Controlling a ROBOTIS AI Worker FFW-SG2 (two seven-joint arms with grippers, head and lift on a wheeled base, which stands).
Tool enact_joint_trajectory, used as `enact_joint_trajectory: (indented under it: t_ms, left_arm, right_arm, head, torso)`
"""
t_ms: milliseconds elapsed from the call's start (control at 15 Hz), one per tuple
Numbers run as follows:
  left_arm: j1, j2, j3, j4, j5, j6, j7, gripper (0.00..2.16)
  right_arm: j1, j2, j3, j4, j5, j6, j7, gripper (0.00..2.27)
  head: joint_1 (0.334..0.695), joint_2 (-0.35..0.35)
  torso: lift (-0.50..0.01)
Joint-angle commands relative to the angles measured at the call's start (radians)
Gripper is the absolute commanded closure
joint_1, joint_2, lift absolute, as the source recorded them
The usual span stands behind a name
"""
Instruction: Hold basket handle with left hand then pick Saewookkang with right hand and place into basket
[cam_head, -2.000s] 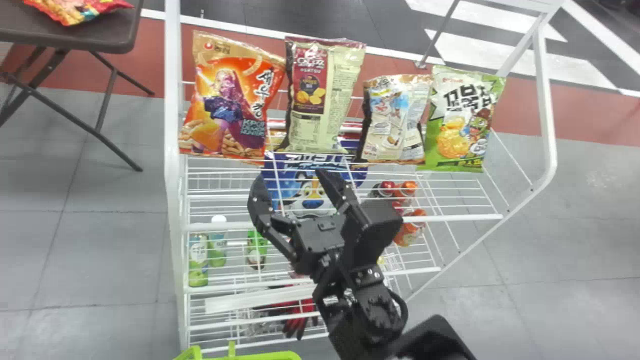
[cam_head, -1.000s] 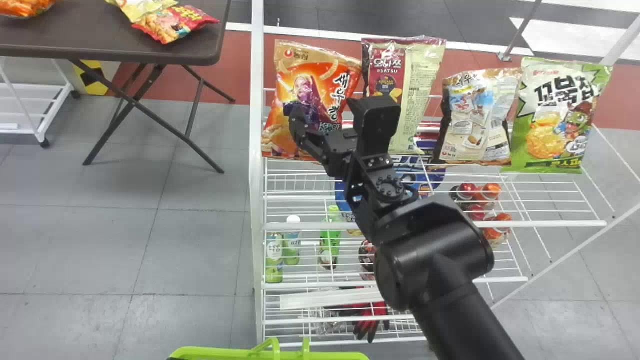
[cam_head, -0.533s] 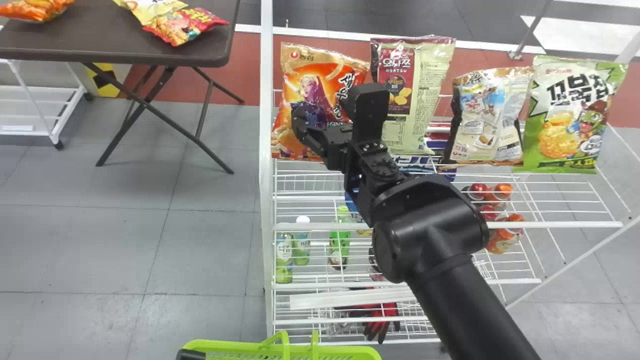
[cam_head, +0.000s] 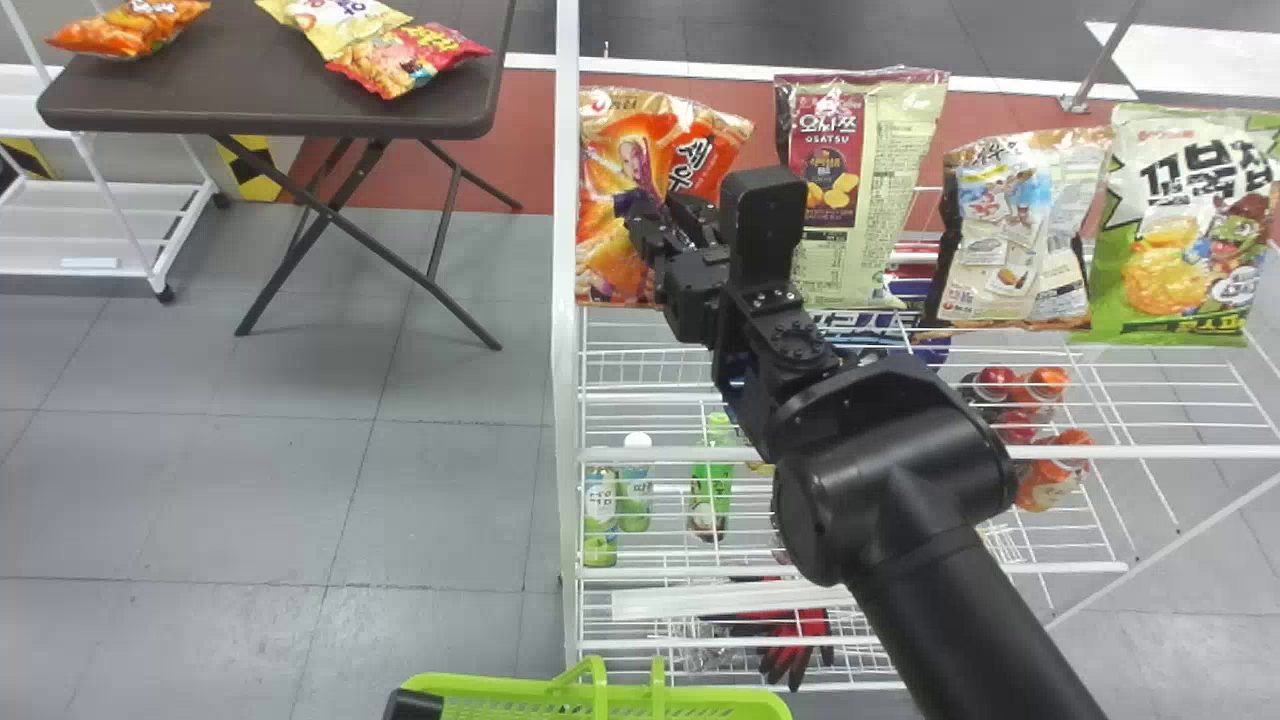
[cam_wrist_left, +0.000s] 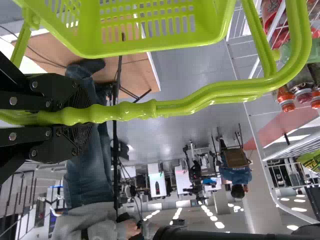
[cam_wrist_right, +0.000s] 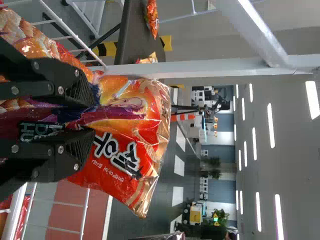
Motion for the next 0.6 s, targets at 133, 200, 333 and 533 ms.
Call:
enact_joint_trajectory:
  t_ms: [133,200,333,533]
  left_arm:
    - [0.002,-0.005,-0.009,0.001,-0.005,-0.007,0.0,1.76]
    - [0.002,-0.007,-0.009,0.001,-0.005,-0.007,0.0,1.77]
    - [0.005,-0.007,-0.014,0.001,-0.005,-0.01,0.0,1.77]
    - [0.006,-0.007,-0.029,-0.004,-0.011,-0.013,0.002,1.76]
  right_arm:
    - [0.103,-0.062,-0.01,-0.155,-0.005,0.008,0.0,2.25]
    - [0.14,-0.08,-0.017,-0.208,-0.012,0.011,0.0,2.25]
    - [0.208,-0.122,-0.046,-0.32,-0.042,0.038,0.0,2.25]
    - [0.315,-0.175,-0.096,-0.509,-0.075,0.14,-0.001,2.25]
  head:
    - [0.695,-0.075]
    - [0.695,-0.081]
    - [0.695,-0.111]
    - [0.695,-0.166]
  torso:
    - [-0.019]
    - [-0.019]
    - [-0.019]
    - [-0.019]
